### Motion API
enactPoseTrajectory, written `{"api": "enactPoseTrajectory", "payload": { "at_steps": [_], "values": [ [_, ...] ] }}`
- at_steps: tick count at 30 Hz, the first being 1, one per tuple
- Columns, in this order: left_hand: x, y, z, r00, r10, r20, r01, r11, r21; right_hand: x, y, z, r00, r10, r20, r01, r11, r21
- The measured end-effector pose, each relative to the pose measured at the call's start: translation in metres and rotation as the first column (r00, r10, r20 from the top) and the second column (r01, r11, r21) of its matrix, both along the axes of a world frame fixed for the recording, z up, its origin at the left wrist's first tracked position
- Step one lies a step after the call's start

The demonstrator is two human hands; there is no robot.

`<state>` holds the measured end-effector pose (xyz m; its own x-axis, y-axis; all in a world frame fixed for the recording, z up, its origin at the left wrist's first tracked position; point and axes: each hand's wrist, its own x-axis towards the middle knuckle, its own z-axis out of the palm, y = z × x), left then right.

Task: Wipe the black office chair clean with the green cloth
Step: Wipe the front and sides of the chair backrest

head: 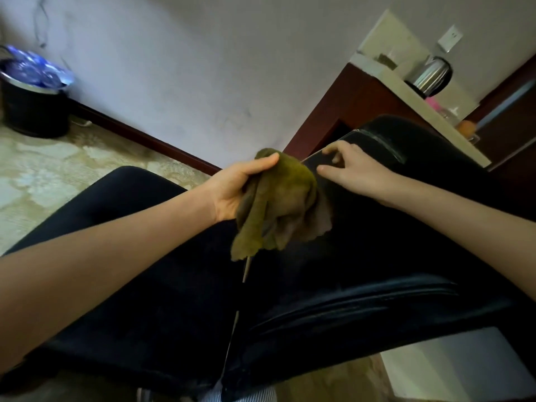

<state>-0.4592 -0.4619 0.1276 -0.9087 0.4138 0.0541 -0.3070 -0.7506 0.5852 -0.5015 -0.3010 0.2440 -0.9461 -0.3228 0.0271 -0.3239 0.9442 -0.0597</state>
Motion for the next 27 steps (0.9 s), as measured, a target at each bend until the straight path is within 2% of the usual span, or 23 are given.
{"api": "enactPoseTrajectory", "payload": {
  "at_steps": [1,2,4,5,7,10,14,16,17,19,20,21,22,24,26,27],
  "values": [
    [0.001,0.001,0.004,1.0,0.011,0.014,-0.012,1.0,0.015,0.001,-0.002,0.0,1.0,0.009,-0.022,-0.009,0.999,-0.032],
    [0.001,0.001,0.008,0.999,0.018,0.032,-0.019,0.999,0.043,0.004,-0.005,0.001,0.999,0.02,0.026,-0.017,0.994,-0.106],
    [0.001,0.003,0.013,0.998,0.025,0.06,-0.031,0.995,0.098,0.009,-0.009,0.001,0.962,0.063,0.265,0.009,0.965,-0.263],
    [0.0,0.004,0.013,0.997,0.031,0.066,-0.039,0.993,0.113,0.012,-0.009,0.0,0.925,0.092,0.369,0.017,0.959,-0.282],
    [-0.001,0.005,0.013,0.997,0.023,0.069,-0.032,0.99,0.134,0.015,-0.007,-0.003,0.87,0.142,0.471,0.0,0.957,-0.289],
    [0.0,0.007,0.013,0.999,-0.006,0.046,0.0,0.992,0.123,0.012,-0.001,-0.007,0.894,0.154,0.421,-0.003,0.941,-0.338],
    [0.006,0.009,0.018,1.0,-0.03,0.009,0.03,0.999,0.022,0.011,0.0,-0.005,0.936,0.155,0.315,-0.014,0.913,-0.409],
    [0.003,0.003,0.018,0.998,0.018,-0.057,-0.026,0.99,-0.139,0.012,-0.002,-0.004,0.932,0.164,0.323,-0.003,0.895,-0.446],
    [-0.001,-0.002,0.014,0.989,0.101,-0.106,-0.128,0.948,-0.29,0.013,-0.003,-0.003,0.932,0.167,0.322,0.004,0.883,-0.47],
    [-0.007,-0.009,0.004,0.924,0.302,-0.235,-0.383,0.733,-0.563,0.013,-0.005,-0.001,0.922,0.173,0.347,0.046,0.84,-0.541],
    [-0.008,-0.012,-0.002,0.872,0.38,-0.308,-0.488,0.624,-0.611,0.012,-0.006,0.001,0.911,0.181,0.37,0.073,0.813,-0.578],
    [-0.008,-0.013,-0.008,0.819,0.424,-0.387,-0.573,0.566,-0.593,0.012,-0.007,0.002,0.903,0.193,0.384,0.09,0.789,-0.608],
    [-0.006,-0.013,-0.014,0.773,0.415,-0.48,-0.634,0.551,-0.543,0.012,-0.008,0.003,0.898,0.203,0.391,0.097,0.775,-0.624],
    [-0.004,-0.008,-0.02,0.714,0.255,-0.653,-0.651,0.586,-0.483,0.014,-0.009,0.004,0.885,0.224,0.408,0.086,0.783,-0.616],
    [-0.003,0.003,-0.016,0.701,0.082,-0.708,-0.573,0.655,-0.492,0.017,-0.008,0.002,0.866,0.245,0.437,0.06,0.814,-0.577],
    [-0.003,0.009,-0.012,0.742,0.041,-0.669,-0.493,0.71,-0.503,0.019,-0.008,0.002,0.856,0.249,0.452,0.051,0.831,-0.554]
  ]
}}
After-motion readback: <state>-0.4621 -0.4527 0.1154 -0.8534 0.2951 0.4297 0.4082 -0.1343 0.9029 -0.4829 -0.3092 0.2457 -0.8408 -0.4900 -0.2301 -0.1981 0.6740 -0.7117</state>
